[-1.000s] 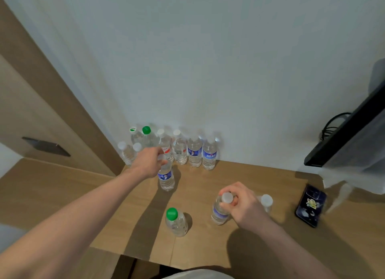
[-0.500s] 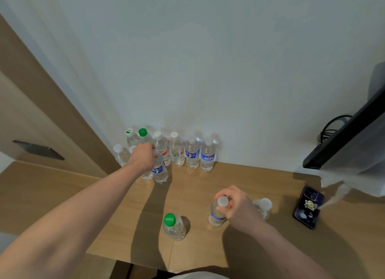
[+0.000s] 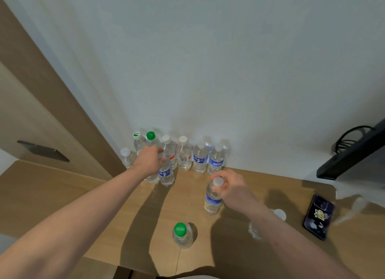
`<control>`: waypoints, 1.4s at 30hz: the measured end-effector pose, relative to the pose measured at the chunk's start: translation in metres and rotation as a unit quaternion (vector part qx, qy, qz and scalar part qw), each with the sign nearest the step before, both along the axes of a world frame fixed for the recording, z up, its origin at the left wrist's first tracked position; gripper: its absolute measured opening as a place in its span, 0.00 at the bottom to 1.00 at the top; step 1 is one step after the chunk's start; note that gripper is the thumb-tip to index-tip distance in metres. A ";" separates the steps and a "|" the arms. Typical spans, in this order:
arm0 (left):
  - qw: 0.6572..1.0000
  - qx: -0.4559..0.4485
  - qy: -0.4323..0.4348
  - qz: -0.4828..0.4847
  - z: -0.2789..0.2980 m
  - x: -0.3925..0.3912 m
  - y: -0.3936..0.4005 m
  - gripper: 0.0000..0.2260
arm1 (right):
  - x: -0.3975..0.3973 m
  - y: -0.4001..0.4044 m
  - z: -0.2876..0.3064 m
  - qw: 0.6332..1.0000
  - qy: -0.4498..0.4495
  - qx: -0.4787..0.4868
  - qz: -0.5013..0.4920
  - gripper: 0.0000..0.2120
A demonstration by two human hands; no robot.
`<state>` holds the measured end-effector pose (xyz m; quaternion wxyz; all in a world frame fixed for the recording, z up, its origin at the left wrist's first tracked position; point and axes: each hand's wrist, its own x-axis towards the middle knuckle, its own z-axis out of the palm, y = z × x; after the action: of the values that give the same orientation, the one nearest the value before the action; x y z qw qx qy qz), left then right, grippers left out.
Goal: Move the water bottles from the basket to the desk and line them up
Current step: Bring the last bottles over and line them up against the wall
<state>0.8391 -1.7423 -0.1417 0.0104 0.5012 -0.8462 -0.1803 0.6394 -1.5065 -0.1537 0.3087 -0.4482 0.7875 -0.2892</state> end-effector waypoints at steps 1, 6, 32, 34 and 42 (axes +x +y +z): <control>1.000 -0.001 -0.001 -0.007 0.000 0.002 -0.001 0.18 | 0.003 -0.013 0.002 1.000 0.002 0.002 0.005 0.12; 0.999 -0.010 0.005 -0.034 -0.003 0.010 -0.007 0.18 | 0.029 -0.079 0.010 0.999 0.032 0.020 0.018 0.13; 0.994 0.009 0.091 -0.062 0.002 0.040 0.001 0.22 | 0.058 -0.094 0.023 1.000 0.013 -0.004 -0.007 0.23; 0.991 0.013 0.119 -0.052 0.014 0.052 0.018 0.22 | 0.049 -0.063 0.040 0.999 -0.010 -0.026 -0.019 0.19; 0.975 0.125 0.069 -0.168 0.035 0.087 0.119 0.16 | -0.013 0.073 0.079 0.996 0.060 0.006 -0.066 0.15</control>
<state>0.9264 -1.6237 -0.1063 -0.0242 0.3357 -0.8862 -0.3183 0.6260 -1.4331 -0.0752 0.2443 -0.4101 0.8341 -0.2765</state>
